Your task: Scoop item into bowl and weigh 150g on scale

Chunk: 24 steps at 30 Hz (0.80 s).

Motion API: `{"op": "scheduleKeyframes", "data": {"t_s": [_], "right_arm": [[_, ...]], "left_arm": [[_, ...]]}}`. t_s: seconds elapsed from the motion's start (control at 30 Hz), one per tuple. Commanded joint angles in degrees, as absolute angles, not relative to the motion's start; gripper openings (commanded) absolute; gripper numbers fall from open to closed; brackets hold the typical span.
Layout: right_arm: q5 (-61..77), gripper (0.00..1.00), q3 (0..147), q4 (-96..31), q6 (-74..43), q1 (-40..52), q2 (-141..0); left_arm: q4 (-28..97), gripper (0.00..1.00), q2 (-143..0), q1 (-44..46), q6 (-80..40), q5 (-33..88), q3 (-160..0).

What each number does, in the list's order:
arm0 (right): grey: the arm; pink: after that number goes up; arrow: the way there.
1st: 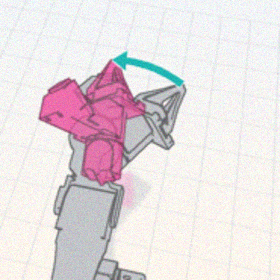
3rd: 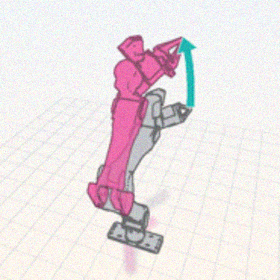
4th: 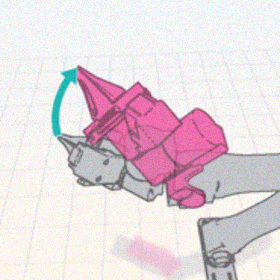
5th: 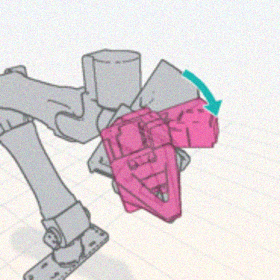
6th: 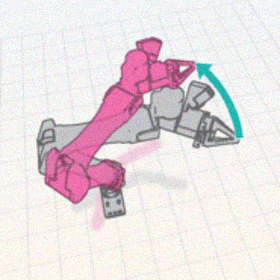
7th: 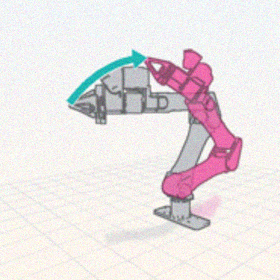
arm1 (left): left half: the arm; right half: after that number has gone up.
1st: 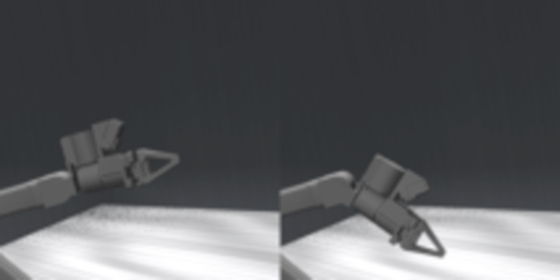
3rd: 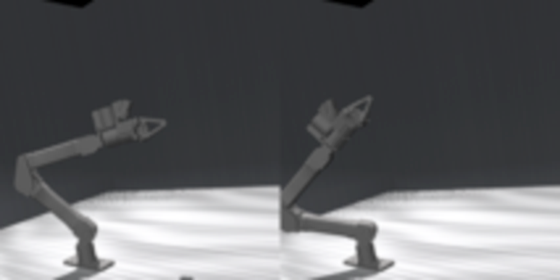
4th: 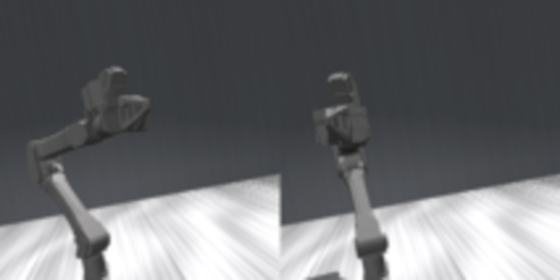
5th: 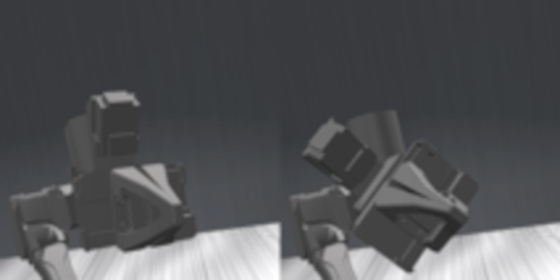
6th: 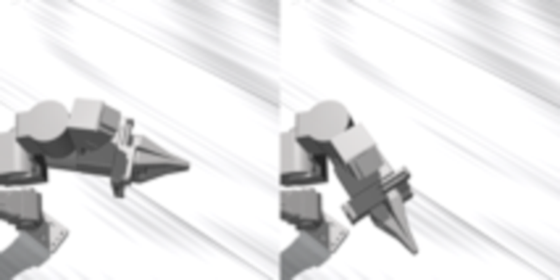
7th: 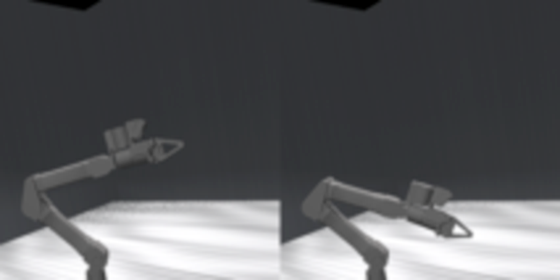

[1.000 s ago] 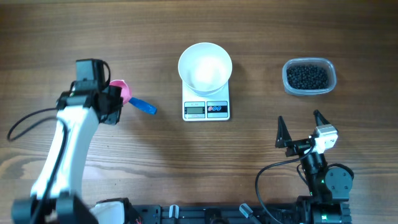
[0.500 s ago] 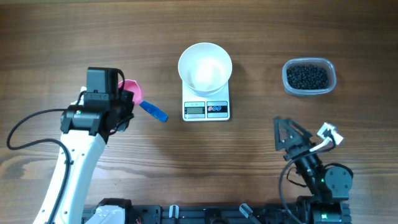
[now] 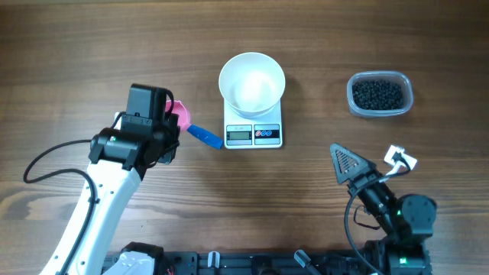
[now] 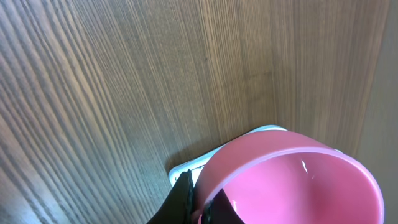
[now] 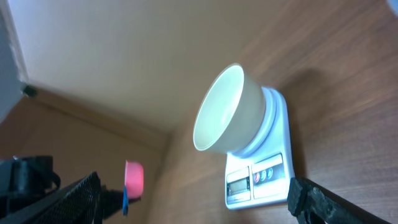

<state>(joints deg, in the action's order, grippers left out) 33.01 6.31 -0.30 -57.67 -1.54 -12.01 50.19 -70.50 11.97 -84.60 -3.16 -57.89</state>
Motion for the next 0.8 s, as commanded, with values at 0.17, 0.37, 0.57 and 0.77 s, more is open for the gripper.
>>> {"op": "scheduleKeyframes", "data": {"t_s": [0.17,0.37,0.57,0.77], "right_arm": [[55.94,0.98,22.24,-1.3,-47.29,-1.08,-39.9],[68.31,1.0,23.64,8.56,-48.05,-1.15,-57.56],[68.97,1.0,23.64,32.84,-57.23,0.89,-70.13],[60.93,0.95,23.64,42.0,-57.76,11.27,-72.42]], "left_arm": [[50.43,0.04,-70.28,12.27,-86.17,-4.54,-58.08],[49.21,0.04,-70.28,12.27,-86.19,-4.58,-58.08],[45.43,0.04,-70.28,12.27,-86.52,-4.58,-58.08],[45.39,0.04,-70.28,12.27,-92.51,-4.82,-58.08]]}}
